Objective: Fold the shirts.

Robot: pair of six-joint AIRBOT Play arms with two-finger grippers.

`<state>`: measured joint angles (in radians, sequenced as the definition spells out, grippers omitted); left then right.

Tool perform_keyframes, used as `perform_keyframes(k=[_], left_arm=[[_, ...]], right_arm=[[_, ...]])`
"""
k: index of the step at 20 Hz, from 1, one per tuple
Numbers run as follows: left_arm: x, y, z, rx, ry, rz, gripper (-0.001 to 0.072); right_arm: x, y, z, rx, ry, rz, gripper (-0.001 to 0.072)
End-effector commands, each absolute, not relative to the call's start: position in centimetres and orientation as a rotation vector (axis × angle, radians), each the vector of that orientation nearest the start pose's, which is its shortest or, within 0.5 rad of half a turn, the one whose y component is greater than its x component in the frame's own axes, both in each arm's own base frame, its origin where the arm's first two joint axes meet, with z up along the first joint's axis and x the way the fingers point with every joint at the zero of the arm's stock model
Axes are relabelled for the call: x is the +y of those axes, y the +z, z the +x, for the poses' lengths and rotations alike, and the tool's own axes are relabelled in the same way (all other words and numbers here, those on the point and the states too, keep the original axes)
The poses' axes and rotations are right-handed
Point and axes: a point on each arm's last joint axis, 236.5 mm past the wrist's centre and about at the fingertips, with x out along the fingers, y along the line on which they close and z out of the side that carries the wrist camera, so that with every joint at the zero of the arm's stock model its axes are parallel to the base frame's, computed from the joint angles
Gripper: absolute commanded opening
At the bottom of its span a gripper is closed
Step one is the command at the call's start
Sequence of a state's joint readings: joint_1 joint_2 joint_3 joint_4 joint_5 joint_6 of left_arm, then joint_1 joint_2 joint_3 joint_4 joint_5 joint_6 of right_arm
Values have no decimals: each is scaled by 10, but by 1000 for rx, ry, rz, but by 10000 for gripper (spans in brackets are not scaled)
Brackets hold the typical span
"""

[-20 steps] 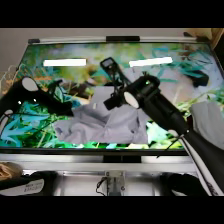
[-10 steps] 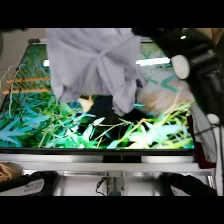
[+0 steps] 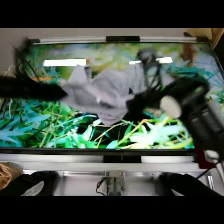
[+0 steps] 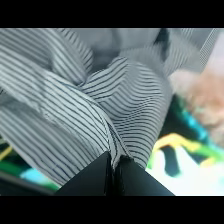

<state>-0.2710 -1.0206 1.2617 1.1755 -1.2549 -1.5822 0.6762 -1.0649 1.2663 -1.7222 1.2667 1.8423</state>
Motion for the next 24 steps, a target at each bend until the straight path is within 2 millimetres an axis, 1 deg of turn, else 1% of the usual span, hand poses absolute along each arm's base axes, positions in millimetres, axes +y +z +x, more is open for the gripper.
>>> perform_keyframes(k=[1, 2, 3, 4, 6, 7, 8, 9, 10, 11, 13, 14, 15, 16, 17, 20, 21, 22, 23, 24], left_arm=[[-201, 37, 263, 1252, -489, -152, 49], [-208, 28, 256, 1261, -507, -137, 50], [-213, 24, 251, 1262, -523, -122, 50], [-214, 25, 251, 1255, -526, -109, 50], [-211, 31, 257, 1232, -528, -94, 50], [-209, 36, 261, 1219, -530, -85, 50], [-206, 41, 263, 1208, -537, -72, 50], [-204, 47, 263, 1201, -550, -52, 50], [-202, 53, 264, 1192, -559, -37, 50], [-202, 60, 265, 1176, -570, -26, 50], [-202, 74, 267, 1128, -590, -6, 50], [-202, 80, 267, 1110, -595, -5, 51], [-202, 85, 268, 1095, -598, -6, 51], [-201, 88, 268, 1086, -598, -3, 51], [-200, 89, 268, 1081, -596, 7, 51], [-198, 88, 269, 1075, -598, 28, 51], [-197, 88, 269, 1073, -601, 36, 51], [-197, 88, 270, 1073, -598, 40, 51], [-196, 87, 270, 1072, -596, 43, 51], [-195, 87, 270, 1072, -593, 47, 51]], right_arm=[[202, 23, 225, 1298, 366, -360, 75], [198, 12, 214, 1331, 348, -378, 76], [194, 8, 207, 1359, 322, -376, 76], [192, 8, 204, 1372, 294, -357, 76], [190, 10, 206, 1372, 227, -281, 77], [190, 11, 205, 1374, 205, -251, 185], [192, 13, 204, 1375, 215, -247, 449], [193, 19, 203, 1369, 240, -260, 543], [196, 35, 208, 1336, 265, -262, 547], [202, 59, 217, 1270, 306, -257, 547], [215, 112, 245, 1105, 349, -225, 547], [220, 127, 254, 1057, 364, -229, 547], [224, 126, 256, 1063, 380, -257, 548], [227, 110, 253, 1115, 386, -290, 565], [232, 90, 248, 1179, 394, -324, 580], [248, 19, 236, 1354, 428, -398, 580], [250, -5, 225, 1429, 444, -422, 579], [253, -23, 213, 1501, 465, -435, 579], [257, -37, 200, 1569, 496, -431, 579], [260, -47, 190, 1614, 519, -427, 579]])
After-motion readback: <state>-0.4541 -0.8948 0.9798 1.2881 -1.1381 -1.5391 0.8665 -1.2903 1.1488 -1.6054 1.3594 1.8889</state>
